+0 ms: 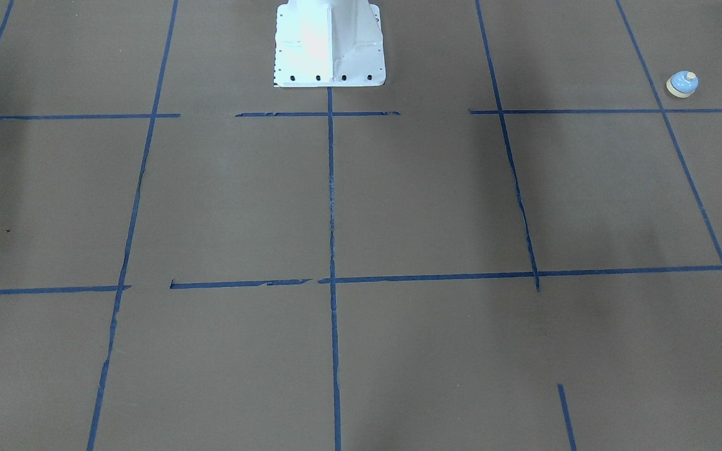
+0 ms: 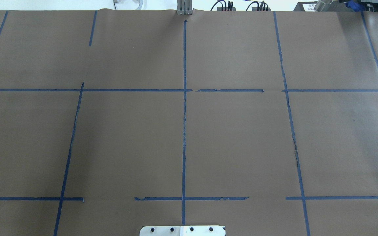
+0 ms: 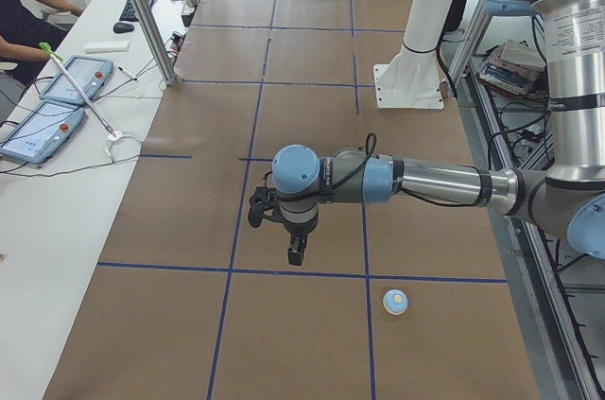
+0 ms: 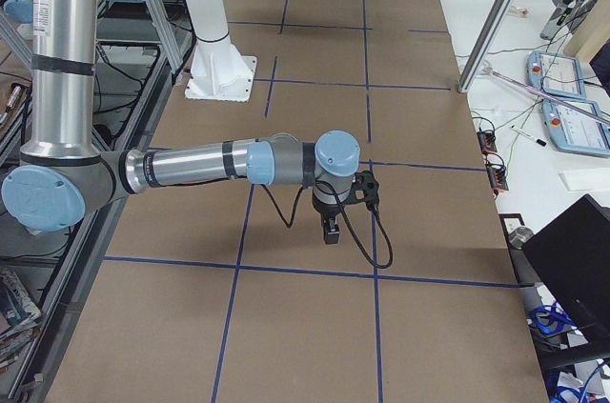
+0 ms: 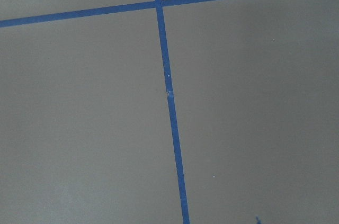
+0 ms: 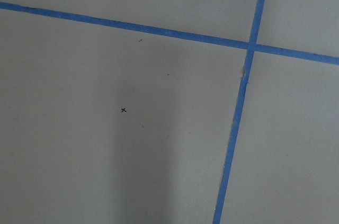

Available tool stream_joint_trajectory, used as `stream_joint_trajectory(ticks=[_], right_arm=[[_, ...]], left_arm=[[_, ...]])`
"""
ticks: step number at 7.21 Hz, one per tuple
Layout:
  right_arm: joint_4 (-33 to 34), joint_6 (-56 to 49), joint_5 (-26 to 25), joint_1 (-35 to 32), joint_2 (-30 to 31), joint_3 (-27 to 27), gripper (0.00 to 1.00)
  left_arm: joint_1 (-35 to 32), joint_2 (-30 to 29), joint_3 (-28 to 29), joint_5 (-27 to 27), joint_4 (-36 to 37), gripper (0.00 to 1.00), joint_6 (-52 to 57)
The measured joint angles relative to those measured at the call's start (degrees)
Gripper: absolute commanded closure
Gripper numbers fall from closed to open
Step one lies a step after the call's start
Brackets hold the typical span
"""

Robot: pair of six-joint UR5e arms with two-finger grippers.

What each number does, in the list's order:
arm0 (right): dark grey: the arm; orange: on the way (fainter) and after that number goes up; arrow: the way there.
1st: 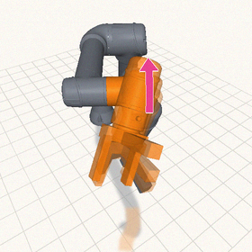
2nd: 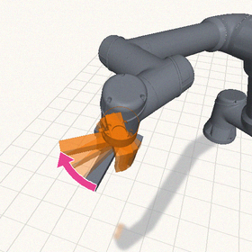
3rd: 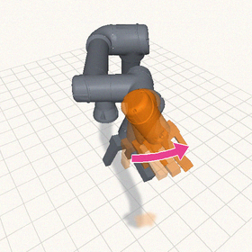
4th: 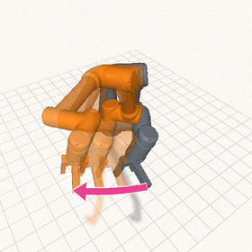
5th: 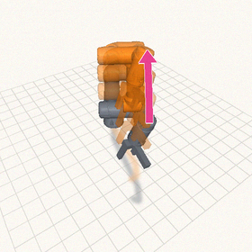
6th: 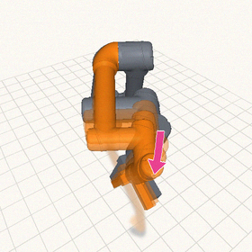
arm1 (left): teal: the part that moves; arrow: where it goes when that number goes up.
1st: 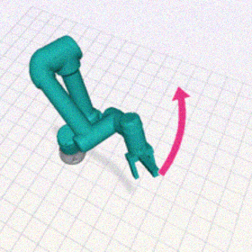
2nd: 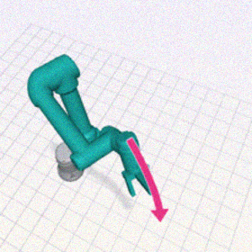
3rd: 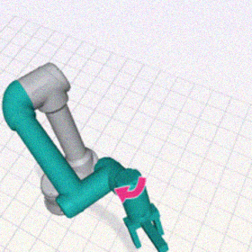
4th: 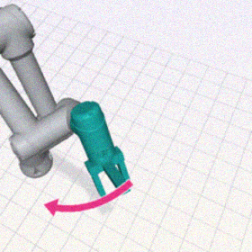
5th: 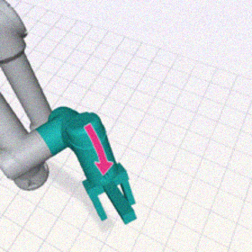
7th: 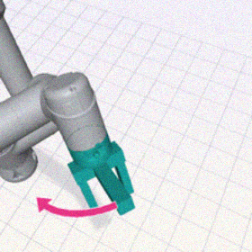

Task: Place and press bell with both arms

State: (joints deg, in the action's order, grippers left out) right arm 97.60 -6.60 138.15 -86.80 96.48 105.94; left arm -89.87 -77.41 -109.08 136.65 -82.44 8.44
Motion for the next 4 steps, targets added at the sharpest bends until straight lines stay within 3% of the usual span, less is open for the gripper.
stream_joint_trajectory(ticks=[4], right_arm=[[-0.02,0.05,-0.13,-0.01,0.21,0.14,0.0]], left_arm=[[1.46,0.13,0.16,-0.75,0.07,0.0,-0.15]])
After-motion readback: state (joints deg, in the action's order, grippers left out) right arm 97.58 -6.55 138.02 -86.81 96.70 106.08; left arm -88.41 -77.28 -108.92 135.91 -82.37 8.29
